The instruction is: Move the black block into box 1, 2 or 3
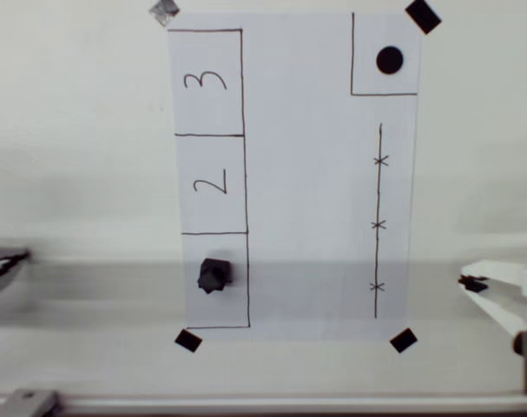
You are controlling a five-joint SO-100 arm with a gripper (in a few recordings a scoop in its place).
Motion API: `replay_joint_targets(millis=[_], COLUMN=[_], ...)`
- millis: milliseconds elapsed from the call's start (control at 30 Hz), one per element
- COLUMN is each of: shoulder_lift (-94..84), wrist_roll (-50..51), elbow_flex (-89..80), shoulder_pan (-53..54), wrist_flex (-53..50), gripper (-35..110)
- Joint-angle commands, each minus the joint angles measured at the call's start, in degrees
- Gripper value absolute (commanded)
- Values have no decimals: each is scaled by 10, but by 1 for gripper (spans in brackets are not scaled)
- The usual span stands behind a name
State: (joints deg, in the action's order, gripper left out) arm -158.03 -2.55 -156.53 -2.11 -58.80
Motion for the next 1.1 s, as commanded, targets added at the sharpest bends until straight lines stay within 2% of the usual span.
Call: replay_joint_targets(millis=[0,533,833,1067], shoulder_lift=[-80,-265,-272,-272], wrist_roll=[-10,-18,-20,-32], elbow_flex=[-60,-207,-214,-214], shoulder_pan=[-5,-3,4,12], wrist_flex=[-3,-3,-11,-73], gripper=[0,0,0,0])
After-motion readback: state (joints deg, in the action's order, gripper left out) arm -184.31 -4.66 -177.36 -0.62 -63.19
